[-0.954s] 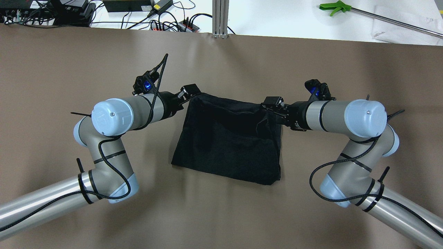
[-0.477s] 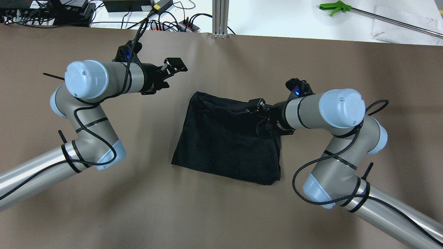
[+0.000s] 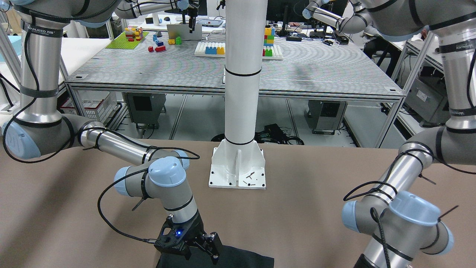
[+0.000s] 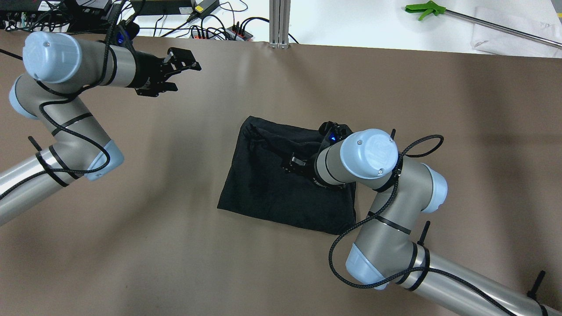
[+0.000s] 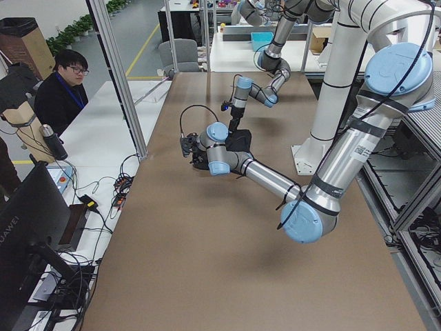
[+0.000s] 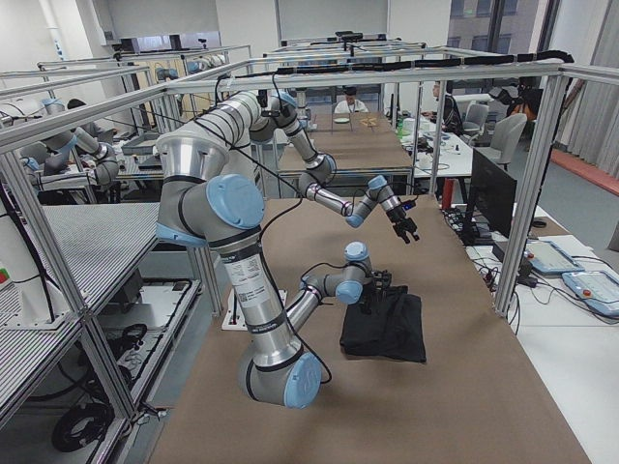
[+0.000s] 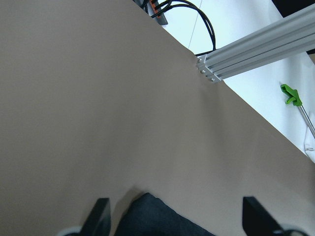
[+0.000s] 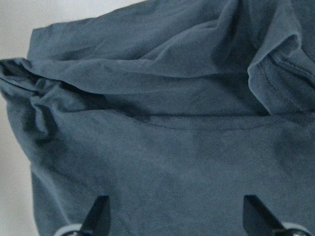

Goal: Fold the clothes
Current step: 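Release the left gripper and raise it away while the right presses the fold, then push the folded shirt farther from the robot with the right gripper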

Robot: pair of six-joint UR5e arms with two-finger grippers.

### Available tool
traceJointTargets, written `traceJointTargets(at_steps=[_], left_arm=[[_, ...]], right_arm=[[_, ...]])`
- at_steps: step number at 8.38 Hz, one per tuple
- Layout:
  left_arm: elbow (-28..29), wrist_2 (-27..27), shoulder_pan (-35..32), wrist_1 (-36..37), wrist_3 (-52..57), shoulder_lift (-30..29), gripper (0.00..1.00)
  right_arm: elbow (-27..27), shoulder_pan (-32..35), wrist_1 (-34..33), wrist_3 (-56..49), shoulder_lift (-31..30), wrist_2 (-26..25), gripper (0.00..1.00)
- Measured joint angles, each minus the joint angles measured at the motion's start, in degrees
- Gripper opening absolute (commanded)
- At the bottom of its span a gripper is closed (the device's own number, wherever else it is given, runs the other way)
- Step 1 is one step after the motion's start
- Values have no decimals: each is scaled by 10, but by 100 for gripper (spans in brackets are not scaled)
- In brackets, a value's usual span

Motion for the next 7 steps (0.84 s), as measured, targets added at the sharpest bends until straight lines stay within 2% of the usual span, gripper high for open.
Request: traceJointTargets(at_steps=[2, 4, 7], left_arm=[[0, -20, -18, 0, 17, 8, 94], [1, -22, -21, 0, 22, 7, 94], [6, -20, -21, 0, 23, 2, 94]], right_arm=[[-43, -7, -9, -81, 14, -15, 94], [-84, 15, -11, -145, 28, -19, 94], [-196, 60, -8, -212, 85, -50, 94]])
